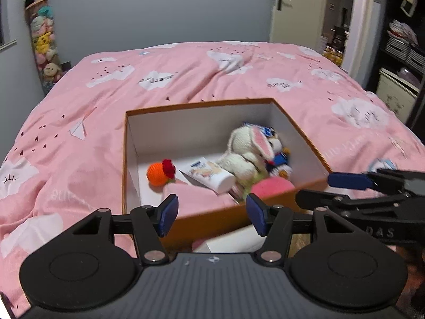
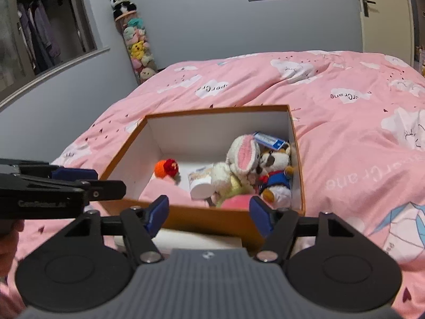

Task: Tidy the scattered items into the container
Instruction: 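Reach the left gripper to the dark grey box while the right reaches the white box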

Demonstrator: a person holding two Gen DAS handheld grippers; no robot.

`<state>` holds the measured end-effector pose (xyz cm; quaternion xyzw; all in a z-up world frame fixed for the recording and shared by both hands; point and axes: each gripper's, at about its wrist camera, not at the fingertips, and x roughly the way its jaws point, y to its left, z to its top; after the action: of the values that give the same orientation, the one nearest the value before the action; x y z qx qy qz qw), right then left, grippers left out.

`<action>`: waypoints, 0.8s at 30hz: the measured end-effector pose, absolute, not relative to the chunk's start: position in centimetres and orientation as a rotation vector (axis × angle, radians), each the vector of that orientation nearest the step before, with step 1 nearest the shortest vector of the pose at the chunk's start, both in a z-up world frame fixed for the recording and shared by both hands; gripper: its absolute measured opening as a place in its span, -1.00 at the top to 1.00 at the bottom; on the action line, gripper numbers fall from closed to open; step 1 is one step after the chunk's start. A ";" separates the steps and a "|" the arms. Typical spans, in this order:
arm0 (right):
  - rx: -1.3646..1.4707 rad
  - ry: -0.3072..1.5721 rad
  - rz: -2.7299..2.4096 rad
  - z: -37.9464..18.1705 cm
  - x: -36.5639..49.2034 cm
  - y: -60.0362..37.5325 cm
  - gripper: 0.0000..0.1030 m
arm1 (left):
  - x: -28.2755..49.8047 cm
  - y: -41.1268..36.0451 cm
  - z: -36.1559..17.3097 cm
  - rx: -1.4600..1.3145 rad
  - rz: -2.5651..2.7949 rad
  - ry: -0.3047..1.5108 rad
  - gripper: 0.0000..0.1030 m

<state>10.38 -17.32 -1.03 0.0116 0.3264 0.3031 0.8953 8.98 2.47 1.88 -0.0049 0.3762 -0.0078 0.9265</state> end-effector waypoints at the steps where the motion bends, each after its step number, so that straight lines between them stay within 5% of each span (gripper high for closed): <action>1: 0.016 0.685 0.639 -1.2 10.1 -17.4 -0.32 | 8.5 2.4 1.8 -0.002 -0.035 0.775 -0.34; 10: -0.020 0.781 0.683 -3.5 8.6 -18.0 -0.26 | 4.6 2.0 -0.1 0.103 -0.104 0.860 -0.35; 24: -0.023 0.840 0.714 -4.4 7.9 -18.0 -0.26 | 3.1 2.1 -3.9 0.051 -0.063 0.953 -0.71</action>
<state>7.88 -18.00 -4.40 -0.0111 0.3990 0.3393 0.8518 3.15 2.11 -3.93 0.0244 0.4585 -0.0302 0.8878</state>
